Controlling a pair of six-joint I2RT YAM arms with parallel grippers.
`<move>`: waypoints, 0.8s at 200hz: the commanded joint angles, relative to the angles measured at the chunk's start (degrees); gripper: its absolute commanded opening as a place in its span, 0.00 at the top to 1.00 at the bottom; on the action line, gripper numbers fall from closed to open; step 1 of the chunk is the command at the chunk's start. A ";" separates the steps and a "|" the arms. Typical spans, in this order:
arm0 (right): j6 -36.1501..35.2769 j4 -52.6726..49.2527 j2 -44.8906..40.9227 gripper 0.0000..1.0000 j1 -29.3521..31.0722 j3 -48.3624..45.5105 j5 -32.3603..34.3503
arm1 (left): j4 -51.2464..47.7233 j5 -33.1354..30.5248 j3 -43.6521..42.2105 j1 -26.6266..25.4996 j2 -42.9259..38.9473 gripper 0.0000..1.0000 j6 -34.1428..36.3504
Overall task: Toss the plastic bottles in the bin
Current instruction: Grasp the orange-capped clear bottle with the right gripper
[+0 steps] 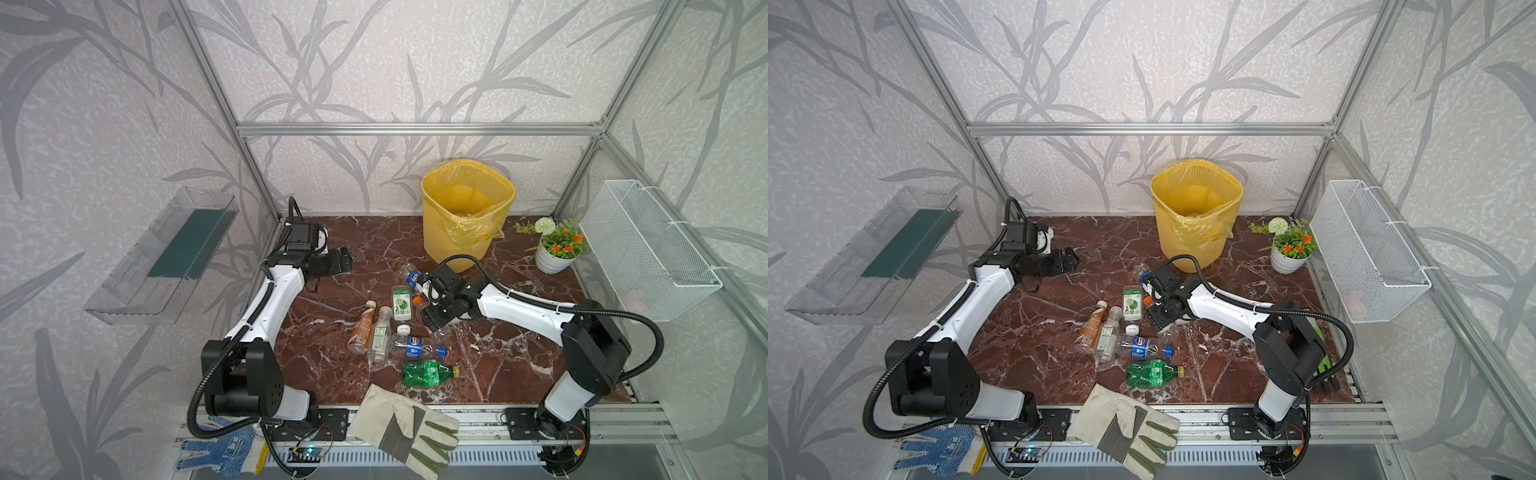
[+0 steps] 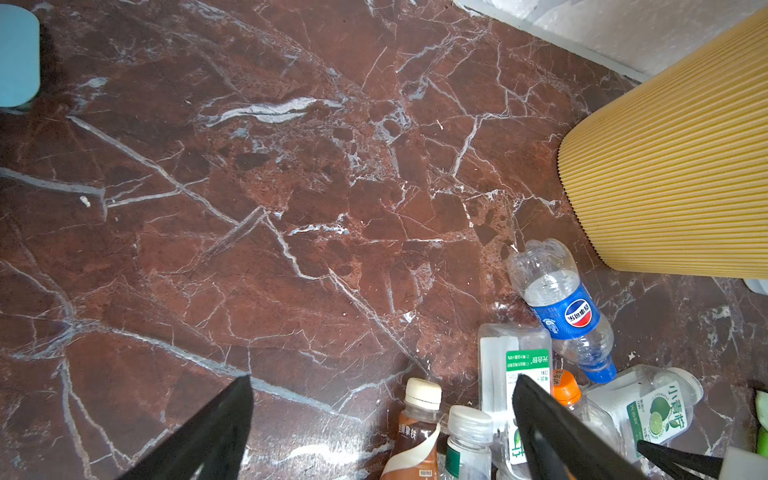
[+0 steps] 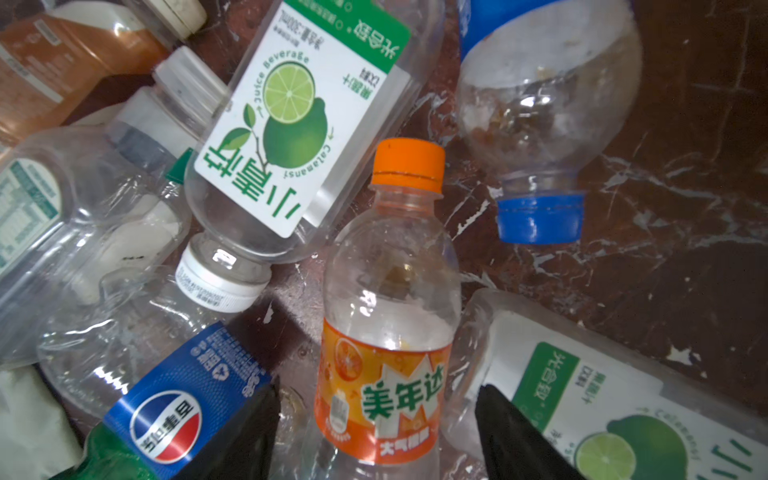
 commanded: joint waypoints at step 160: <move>4.17 -1.00 5.19 0.44 3.70 3.77 9.66 | 0.63 0.71 -0.70 0.77 -0.44 0.03 -0.24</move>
